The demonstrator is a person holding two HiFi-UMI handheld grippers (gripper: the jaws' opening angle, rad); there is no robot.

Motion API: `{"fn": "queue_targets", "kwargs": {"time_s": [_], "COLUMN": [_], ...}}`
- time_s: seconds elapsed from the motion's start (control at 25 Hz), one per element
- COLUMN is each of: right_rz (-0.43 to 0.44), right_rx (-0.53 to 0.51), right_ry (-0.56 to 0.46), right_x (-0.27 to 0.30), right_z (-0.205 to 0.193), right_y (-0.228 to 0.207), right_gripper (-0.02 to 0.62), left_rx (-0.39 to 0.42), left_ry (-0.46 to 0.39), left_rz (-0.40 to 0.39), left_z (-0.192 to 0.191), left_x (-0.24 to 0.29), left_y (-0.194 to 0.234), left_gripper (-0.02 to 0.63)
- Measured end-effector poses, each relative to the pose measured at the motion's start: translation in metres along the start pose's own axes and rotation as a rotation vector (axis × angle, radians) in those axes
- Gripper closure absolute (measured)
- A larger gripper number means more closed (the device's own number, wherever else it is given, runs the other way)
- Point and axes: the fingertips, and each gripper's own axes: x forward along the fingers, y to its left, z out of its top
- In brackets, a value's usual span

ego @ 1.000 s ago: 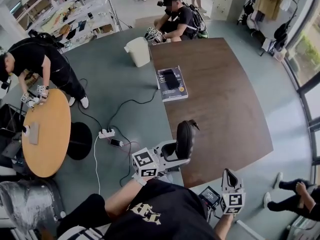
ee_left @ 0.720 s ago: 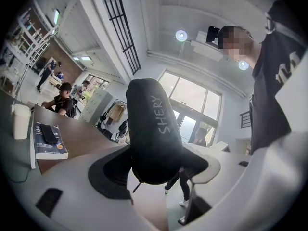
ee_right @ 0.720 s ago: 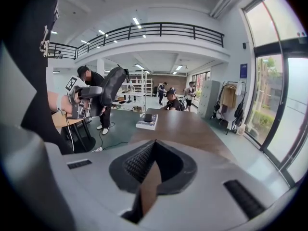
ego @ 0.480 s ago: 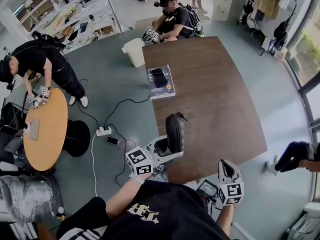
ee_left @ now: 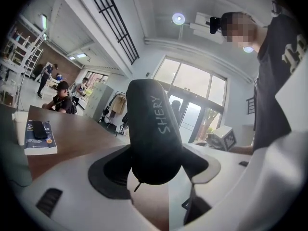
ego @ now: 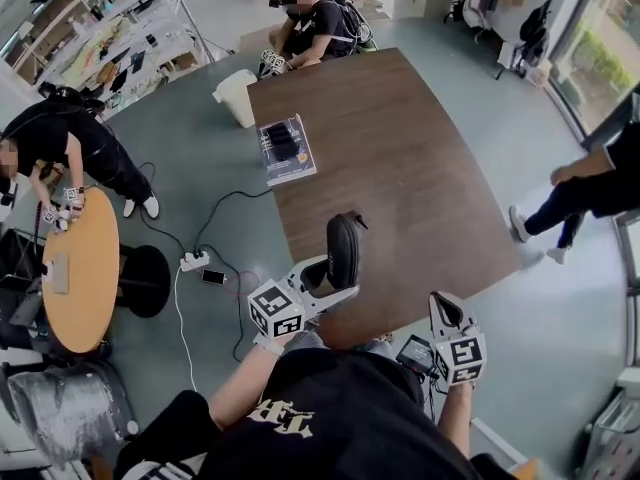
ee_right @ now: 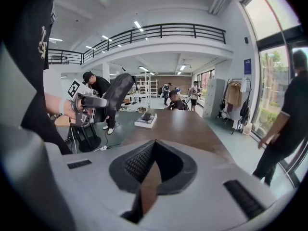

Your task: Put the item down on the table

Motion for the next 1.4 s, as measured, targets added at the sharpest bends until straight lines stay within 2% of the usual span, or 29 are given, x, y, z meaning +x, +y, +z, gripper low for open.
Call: {"fn": "queue_targets", "kwargs": {"time_s": [0.72,1.24,1.4], "right_rz": [-0.151,-0.230,-0.241], "right_rx": [0.090,0.133,0.140], "right_ry": [0.031,0.042,0.048], "right_x": [-0.050,-0.076,-0.080], "right_z": [-0.041,-0.059,-0.064], "right_y": [-0.018,-0.019,-0.020], "right_gripper": [0.607,0.606,0.607], "left_rx": [0.104,0.127,0.085], "left_ry": [0.393,0.626,0.677], "left_rz": [-0.037,-0.083,-0.087], "left_z": [-0.096,-0.177,-0.200], "left_x": [0.039,0.043,0.044], "left_y": [0.038,0.053,0.056], "left_gripper": [0.284,0.284,0.284]}}
